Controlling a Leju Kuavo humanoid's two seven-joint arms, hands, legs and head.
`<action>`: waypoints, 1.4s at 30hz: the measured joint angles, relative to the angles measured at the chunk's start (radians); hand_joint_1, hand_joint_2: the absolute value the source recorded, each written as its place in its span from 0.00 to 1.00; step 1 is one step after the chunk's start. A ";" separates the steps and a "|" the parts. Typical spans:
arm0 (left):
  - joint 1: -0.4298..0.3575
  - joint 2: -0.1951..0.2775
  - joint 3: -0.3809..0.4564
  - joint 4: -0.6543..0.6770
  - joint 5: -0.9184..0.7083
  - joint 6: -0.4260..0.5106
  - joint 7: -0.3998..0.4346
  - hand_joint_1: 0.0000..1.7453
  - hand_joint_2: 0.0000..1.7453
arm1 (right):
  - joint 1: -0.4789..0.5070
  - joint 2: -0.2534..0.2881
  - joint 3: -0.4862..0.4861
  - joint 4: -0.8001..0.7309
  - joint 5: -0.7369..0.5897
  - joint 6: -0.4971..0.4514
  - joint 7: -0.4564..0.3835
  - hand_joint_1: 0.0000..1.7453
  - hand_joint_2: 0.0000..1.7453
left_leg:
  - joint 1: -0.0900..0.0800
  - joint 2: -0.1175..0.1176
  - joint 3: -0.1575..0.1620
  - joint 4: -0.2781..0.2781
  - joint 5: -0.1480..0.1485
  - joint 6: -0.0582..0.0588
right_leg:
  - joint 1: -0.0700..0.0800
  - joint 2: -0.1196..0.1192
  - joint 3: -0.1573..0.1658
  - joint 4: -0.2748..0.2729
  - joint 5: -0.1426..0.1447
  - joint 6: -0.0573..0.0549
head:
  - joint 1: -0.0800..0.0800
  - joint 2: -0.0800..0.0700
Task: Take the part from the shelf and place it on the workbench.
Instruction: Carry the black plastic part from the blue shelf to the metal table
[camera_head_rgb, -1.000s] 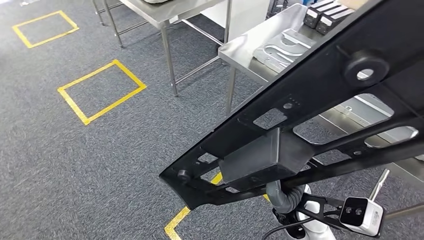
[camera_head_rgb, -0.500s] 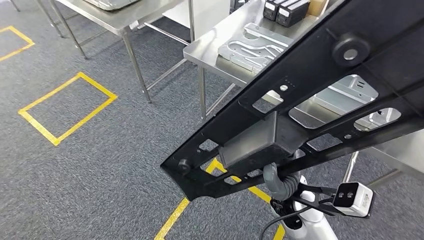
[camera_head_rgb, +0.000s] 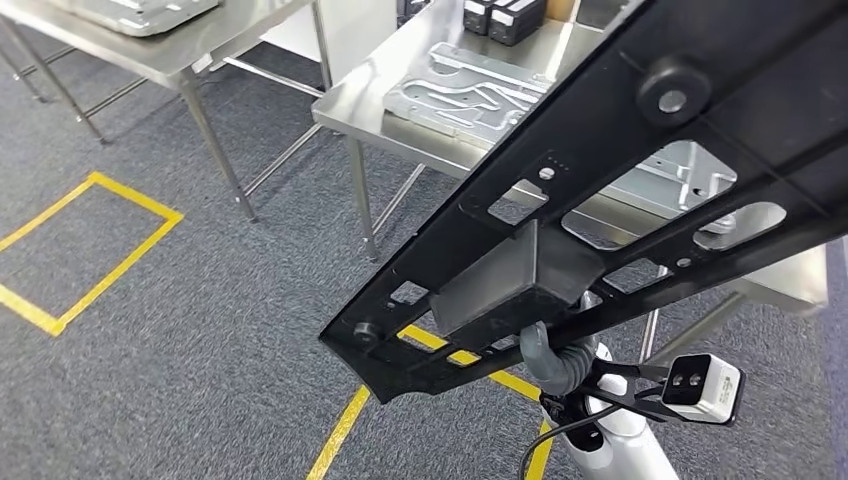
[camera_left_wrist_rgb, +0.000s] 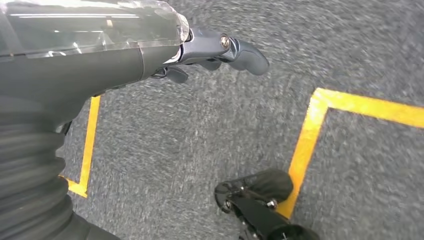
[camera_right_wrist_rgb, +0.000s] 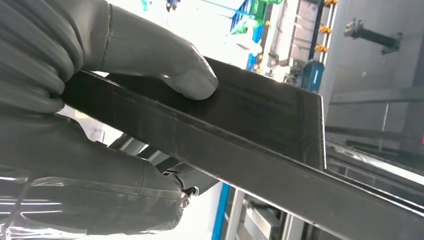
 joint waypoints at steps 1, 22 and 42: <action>0.000 0.000 0.003 0.000 0.000 0.000 0.000 0.00 1.00 | -0.001 0.000 0.000 0.000 0.000 0.000 0.001 1.00 1.00 | -0.002 0.010 0.002 -0.001 -0.002 -0.005 | 0.003 0.007 -0.001 -0.003 -0.003 -0.005 | 0.000 0.000; 0.003 0.005 0.044 0.000 0.000 0.006 0.002 0.00 1.00 | -0.004 -0.009 0.000 -0.004 -0.016 -0.001 0.004 1.00 1.00 | 0.012 -0.099 -0.016 0.001 0.018 0.019 | -0.011 0.099 -0.065 0.121 -0.068 0.021 | 0.000 0.000; 0.004 0.006 0.041 0.000 0.000 -0.014 0.000 0.00 1.00 | 0.003 -0.004 0.006 -0.005 0.016 -0.037 0.006 1.00 1.00 | 0.004 -0.079 -0.120 0.250 -0.095 -0.024 | -0.002 0.101 -0.003 -0.004 0.005 -0.043 | 0.000 0.000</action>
